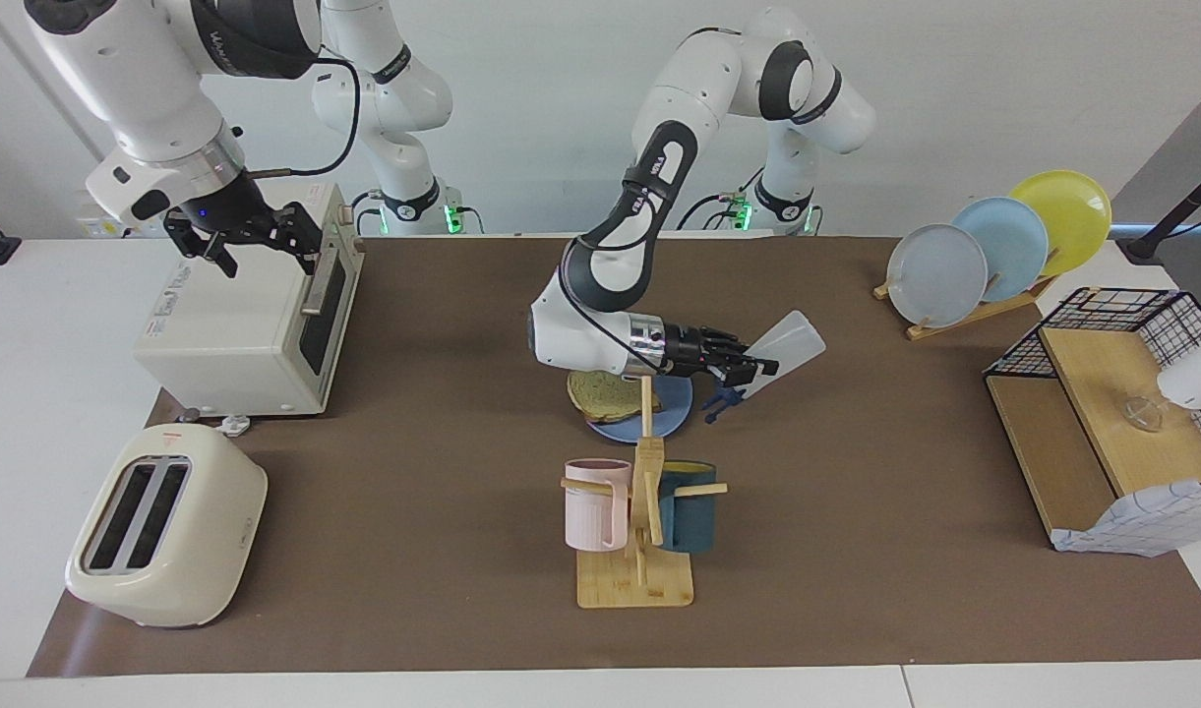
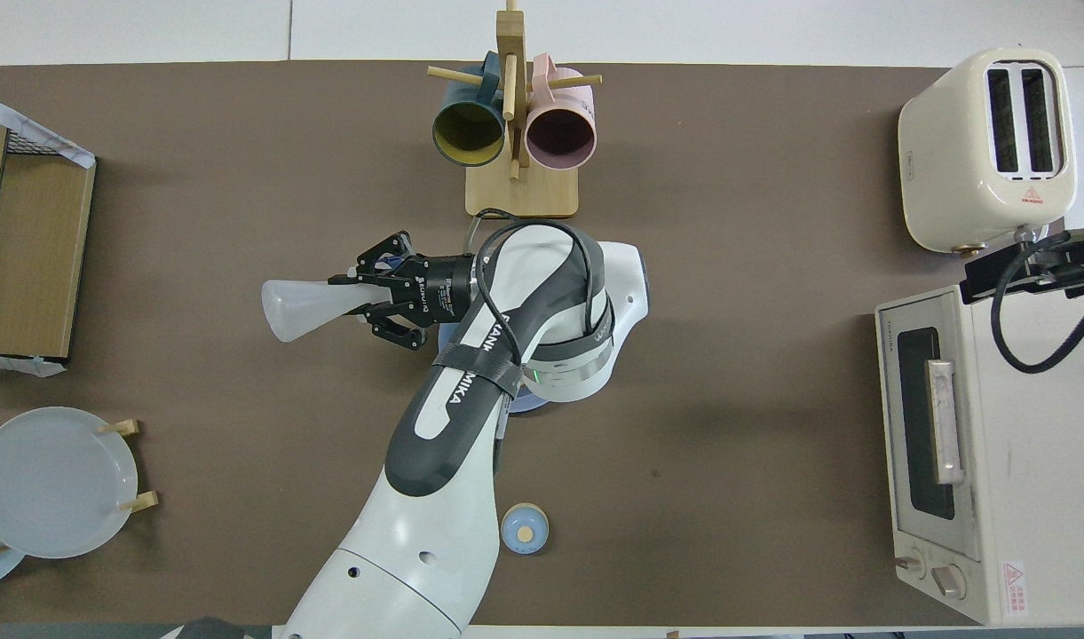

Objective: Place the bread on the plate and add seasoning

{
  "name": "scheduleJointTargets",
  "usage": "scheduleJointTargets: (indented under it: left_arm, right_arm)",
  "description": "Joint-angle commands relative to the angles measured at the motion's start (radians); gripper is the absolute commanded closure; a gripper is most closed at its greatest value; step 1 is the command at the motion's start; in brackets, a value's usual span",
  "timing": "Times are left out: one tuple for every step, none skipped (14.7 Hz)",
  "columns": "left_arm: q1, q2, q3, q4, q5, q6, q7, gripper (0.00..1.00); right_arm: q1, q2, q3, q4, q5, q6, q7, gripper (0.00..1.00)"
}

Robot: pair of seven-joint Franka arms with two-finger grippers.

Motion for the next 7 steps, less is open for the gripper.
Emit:
scheduleJointTargets:
  left_arm:
    - [-0.045, 0.014, -0.003, 0.024, 0.009, -0.022, 0.007, 0.9]
    - [-0.078, 0.013, -0.003, 0.024, -0.001, -0.034, 0.007, 0.9]
    - [-0.106, 0.011, -0.001, 0.024, -0.027, -0.051, 0.007, 0.9]
    - [-0.141, 0.01, 0.0, 0.024, -0.047, -0.065, 0.007, 0.9]
    - [-0.172, 0.007, 0.0, 0.026, -0.054, -0.085, 0.005, 0.9]
    - [-0.198, 0.005, 0.0, 0.026, -0.067, -0.106, 0.002, 0.9]
    - [-0.222, -0.002, 0.003, 0.026, -0.086, -0.114, -0.004, 0.9]
  right_arm:
    - [-0.001, -0.011, -0.002, -0.01, -0.003, 0.003, -0.023, 0.0]
    - [-0.001, -0.012, -0.002, -0.01, -0.003, 0.003, -0.023, 0.0]
    - [-0.001, -0.012, -0.002, -0.01, -0.003, 0.003, -0.023, 0.0]
    - [-0.001, -0.012, -0.002, -0.01, -0.003, 0.003, -0.023, 0.0]
    - [-0.001, -0.012, -0.002, -0.01, -0.003, 0.003, -0.023, 0.0]
    - [-0.001, -0.012, -0.002, -0.01, -0.003, 0.003, -0.023, 0.0]
    - [-0.001, -0.012, -0.002, -0.01, -0.003, 0.003, -0.023, 0.0]
